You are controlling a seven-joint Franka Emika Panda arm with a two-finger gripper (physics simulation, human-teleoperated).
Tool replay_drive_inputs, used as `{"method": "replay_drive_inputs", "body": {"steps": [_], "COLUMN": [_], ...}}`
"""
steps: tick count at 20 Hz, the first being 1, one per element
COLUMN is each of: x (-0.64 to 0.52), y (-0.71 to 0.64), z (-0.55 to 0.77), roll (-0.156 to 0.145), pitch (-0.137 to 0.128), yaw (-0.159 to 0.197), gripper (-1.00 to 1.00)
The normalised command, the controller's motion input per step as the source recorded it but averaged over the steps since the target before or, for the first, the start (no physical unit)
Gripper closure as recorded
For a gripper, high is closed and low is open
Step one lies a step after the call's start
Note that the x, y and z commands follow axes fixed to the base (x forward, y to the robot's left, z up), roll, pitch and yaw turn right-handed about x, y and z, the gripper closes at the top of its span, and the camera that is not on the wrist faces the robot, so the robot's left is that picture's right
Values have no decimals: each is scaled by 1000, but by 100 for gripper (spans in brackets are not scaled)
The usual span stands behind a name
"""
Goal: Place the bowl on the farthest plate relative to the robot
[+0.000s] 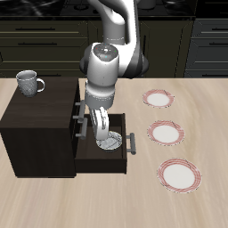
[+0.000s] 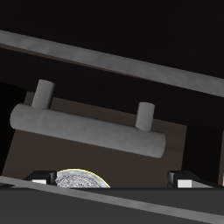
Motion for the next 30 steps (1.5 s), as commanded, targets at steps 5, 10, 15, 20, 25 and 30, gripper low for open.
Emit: {"method": "replay_drive_inputs", "body": {"steps": [5, 10, 15, 20, 25, 30], "x": [-13, 237, 166, 44, 15, 28], "y": [233, 81, 58, -165, -123, -32], "z": [-404, -476, -435, -230, 162, 100], "roll": [41, 22, 58, -19, -12, 2], "pitch": [44, 105, 90, 51, -23, -7], "yaw": [37, 36, -8, -14, 14, 4], "gripper": [-100, -100, -100, 100, 100, 100]}}
